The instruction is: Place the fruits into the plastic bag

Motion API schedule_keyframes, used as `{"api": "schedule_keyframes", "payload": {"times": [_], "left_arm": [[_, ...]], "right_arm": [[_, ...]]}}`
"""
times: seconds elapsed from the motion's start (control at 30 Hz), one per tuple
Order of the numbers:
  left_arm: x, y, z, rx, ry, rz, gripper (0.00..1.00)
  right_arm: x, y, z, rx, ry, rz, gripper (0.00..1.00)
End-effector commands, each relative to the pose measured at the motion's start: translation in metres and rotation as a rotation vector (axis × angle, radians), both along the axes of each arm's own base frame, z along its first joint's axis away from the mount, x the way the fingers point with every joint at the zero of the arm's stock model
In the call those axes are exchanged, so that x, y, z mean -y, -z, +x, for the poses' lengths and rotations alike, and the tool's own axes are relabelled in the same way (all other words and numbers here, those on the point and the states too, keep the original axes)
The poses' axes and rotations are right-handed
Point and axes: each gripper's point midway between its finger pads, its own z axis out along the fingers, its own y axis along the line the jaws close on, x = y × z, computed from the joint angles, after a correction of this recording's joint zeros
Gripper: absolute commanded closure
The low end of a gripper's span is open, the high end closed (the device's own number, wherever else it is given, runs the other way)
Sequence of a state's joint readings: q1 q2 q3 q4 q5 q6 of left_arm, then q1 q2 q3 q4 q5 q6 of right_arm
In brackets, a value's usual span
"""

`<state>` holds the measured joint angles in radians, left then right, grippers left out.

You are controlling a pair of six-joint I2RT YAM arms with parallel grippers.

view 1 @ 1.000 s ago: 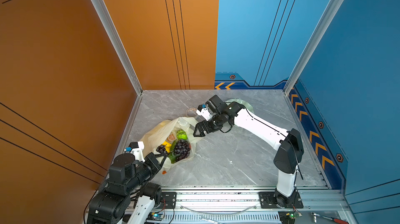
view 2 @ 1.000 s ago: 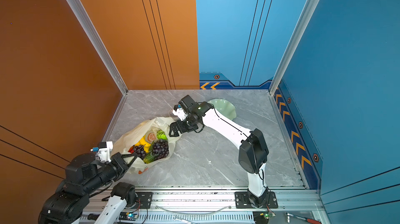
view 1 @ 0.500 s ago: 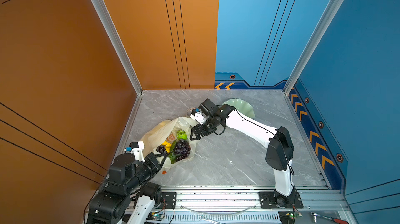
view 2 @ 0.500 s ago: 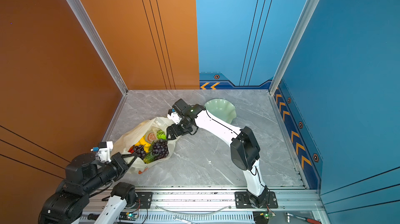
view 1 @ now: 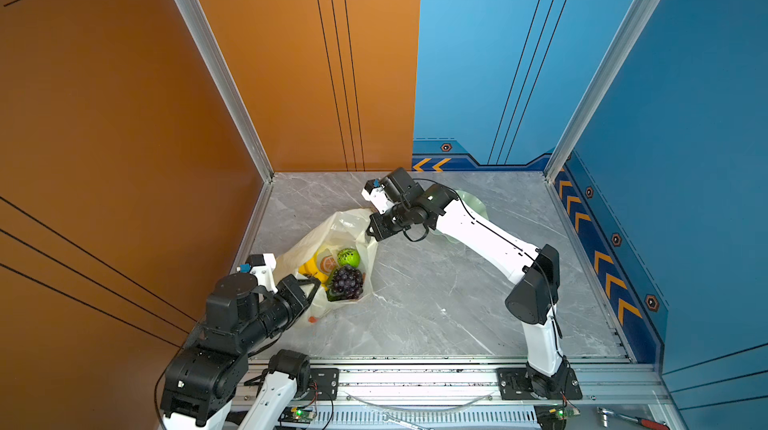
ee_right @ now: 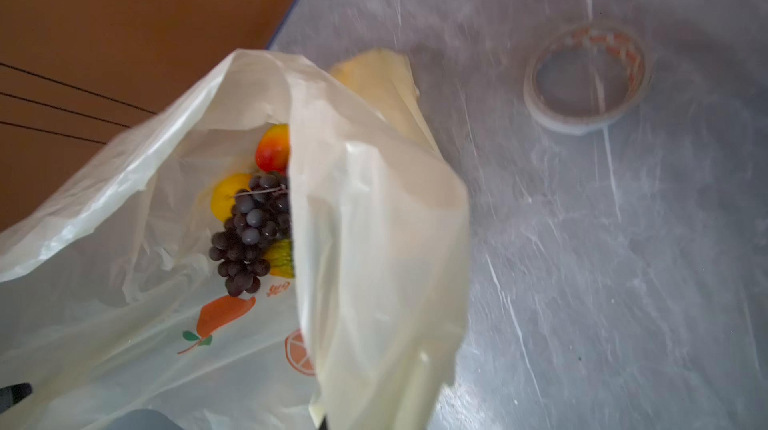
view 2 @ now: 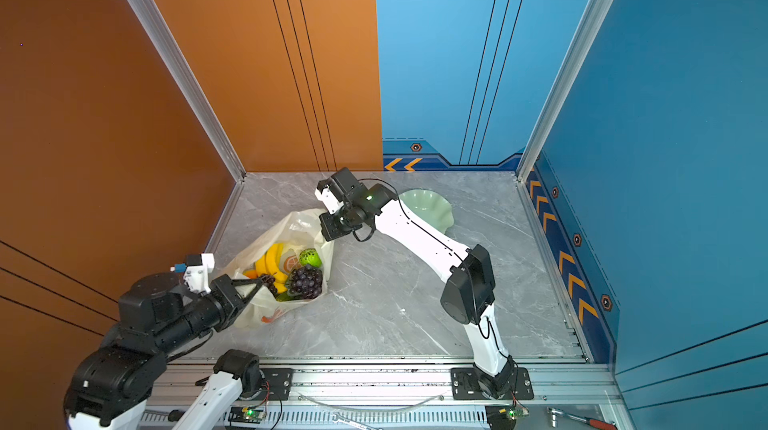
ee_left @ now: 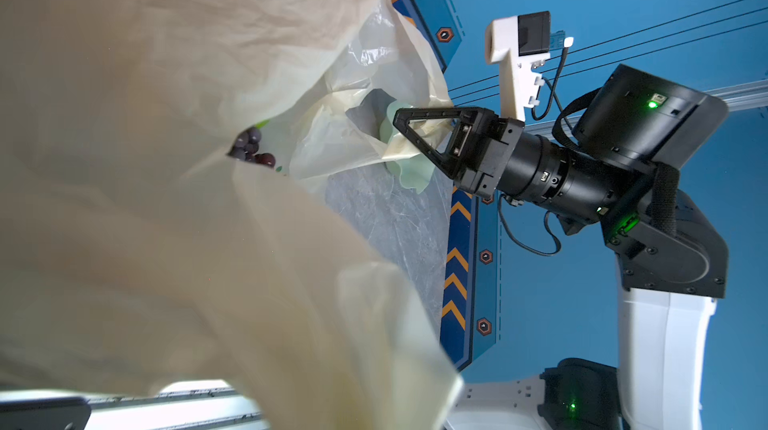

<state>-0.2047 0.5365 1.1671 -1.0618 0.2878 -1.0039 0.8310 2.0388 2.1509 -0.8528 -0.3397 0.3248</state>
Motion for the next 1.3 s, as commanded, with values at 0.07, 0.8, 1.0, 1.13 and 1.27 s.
{"api": "schedule_keyframes", "payload": {"times": [0.07, 0.8, 1.0, 1.13, 1.27], "left_arm": [[-0.001, -0.075, 0.019, 0.193, 0.033, 0.102, 1.0], [-0.022, -0.099, 0.057, 0.252, 0.01, 0.344, 1.0], [-0.024, -0.092, 0.062, 0.228, 0.011, 0.32, 1.0], [-0.023, -0.056, 0.068, 0.159, 0.03, 0.29, 1.0], [-0.023, -0.026, 0.075, 0.114, 0.027, 0.206, 1.0]], "right_arm": [[-0.008, -0.103, 0.003, 0.112, 0.025, 0.214, 1.0], [-0.021, -0.148, 0.054, 0.115, 0.121, 0.455, 1.0], [-0.026, -0.133, 0.068, 0.077, 0.136, 0.468, 1.0], [-0.029, -0.101, 0.081, 0.013, 0.138, 0.437, 1.0], [-0.028, -0.071, 0.09, -0.027, 0.147, 0.391, 1.0]]}}
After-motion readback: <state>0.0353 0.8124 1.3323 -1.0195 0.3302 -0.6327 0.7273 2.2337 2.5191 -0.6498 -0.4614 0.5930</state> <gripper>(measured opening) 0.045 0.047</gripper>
